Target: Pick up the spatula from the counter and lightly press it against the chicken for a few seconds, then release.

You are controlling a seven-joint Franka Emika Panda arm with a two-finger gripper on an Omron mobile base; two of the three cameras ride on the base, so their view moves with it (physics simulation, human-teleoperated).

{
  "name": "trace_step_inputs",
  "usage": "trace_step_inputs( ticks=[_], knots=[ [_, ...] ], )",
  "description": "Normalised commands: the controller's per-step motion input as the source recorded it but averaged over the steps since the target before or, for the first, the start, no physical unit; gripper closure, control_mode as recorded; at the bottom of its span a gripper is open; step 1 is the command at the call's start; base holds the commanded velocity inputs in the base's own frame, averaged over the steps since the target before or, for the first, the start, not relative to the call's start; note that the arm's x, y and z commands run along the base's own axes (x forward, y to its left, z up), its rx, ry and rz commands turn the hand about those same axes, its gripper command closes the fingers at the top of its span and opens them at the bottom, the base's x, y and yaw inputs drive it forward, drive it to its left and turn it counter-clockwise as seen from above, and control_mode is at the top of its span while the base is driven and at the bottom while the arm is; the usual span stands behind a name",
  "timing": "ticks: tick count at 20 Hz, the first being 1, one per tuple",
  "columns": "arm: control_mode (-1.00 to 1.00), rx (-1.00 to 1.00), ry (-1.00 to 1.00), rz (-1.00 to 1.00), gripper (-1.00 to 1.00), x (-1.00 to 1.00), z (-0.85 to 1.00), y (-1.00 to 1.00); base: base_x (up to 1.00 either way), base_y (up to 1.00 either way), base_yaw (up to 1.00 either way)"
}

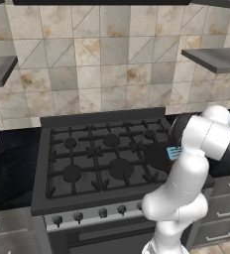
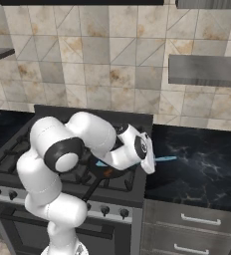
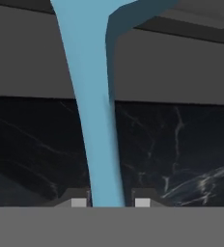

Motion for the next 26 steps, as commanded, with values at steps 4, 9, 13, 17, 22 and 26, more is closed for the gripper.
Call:
trace_step_inputs(
  ticks=[4,9,13,17,22,26],
  knots=[
    [-1.00,0.10,0.03,0.11,1.00,-0.28,0.56,0.00,0.00,0.00,0.00],
    [-1.00,0.14,0.15,0.16,1.00,-0.20,0.74,0.00,0.00,0.00,0.00],
    [-1.00,0.15,0.20,0.14,1.00,-0.14,0.91,0.00,0.00,0.00,0.00],
    [-1.00,0.13,0.15,0.06,1.00,-0.06,0.93,0.01,0.00,0.00,0.00],
    [-1.00,0.11,0.08,-0.01,1.00,-0.01,0.77,0.10,0.00,0.00,0.00],
    [-1.00,0.19,0.11,-0.04,1.00,-0.21,0.54,0.15,0.00,0.00,0.00]
  ],
)
